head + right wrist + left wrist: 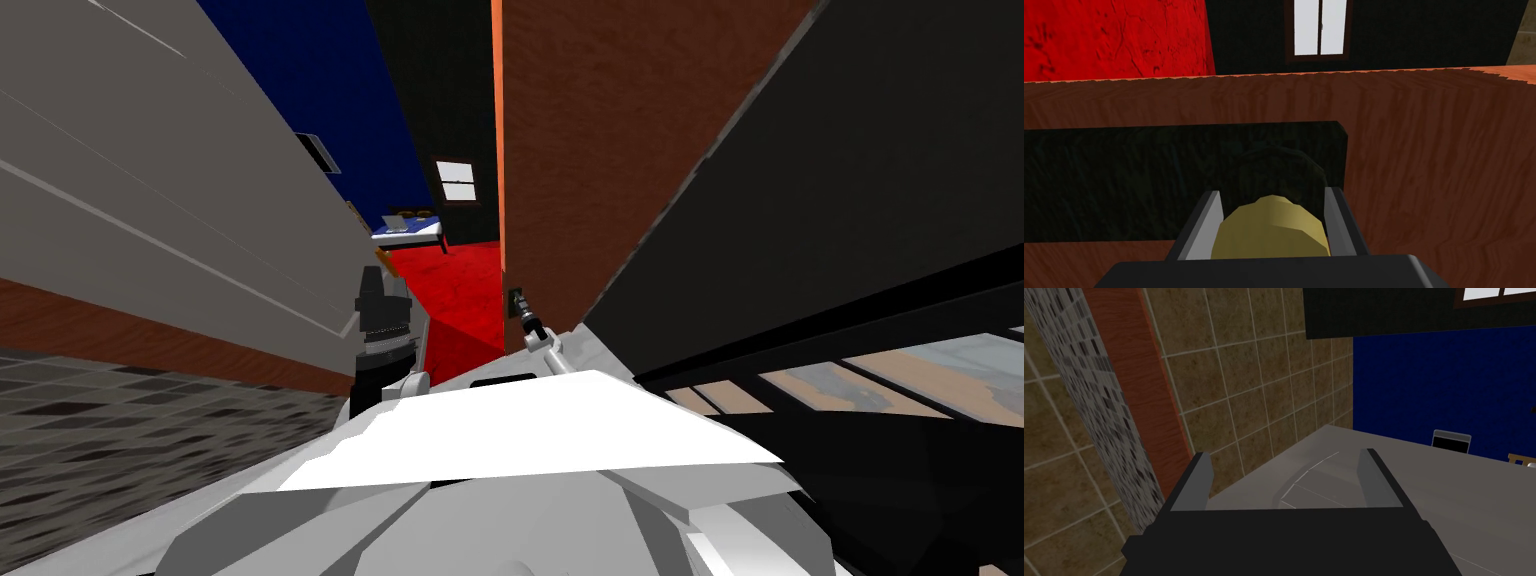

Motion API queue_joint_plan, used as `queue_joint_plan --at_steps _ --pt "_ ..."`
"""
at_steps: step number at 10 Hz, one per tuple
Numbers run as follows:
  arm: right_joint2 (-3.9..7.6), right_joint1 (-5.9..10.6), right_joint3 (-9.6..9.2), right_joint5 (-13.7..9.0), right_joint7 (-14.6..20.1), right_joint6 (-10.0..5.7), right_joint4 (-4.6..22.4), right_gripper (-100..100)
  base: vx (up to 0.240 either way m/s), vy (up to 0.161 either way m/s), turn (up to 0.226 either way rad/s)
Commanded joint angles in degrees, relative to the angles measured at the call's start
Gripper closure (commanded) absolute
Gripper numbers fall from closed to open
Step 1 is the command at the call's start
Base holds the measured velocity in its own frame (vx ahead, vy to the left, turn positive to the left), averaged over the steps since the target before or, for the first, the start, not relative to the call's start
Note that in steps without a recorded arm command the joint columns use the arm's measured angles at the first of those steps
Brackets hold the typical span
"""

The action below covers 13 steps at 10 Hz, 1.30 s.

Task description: Push the door open

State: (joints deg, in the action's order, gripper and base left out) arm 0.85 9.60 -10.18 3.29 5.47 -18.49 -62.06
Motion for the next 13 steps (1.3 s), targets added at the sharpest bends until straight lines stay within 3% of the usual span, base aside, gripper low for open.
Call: queue_joint_plan --at_steps 1,10,13 --pt "0.67 0.81 1.28 -0.17 -0.28 -0.30 -0.05 100 0.171 0.116 -0.055" --pt "2.22 1.43 7.52 -1.02 -1.89 -0.31 0.82 100 0.164 0.120 -0.060" --pt "2.29 1.52 8.51 -1.16 -2.15 -0.31 0.96 100 0.097 0.088 -0.059"
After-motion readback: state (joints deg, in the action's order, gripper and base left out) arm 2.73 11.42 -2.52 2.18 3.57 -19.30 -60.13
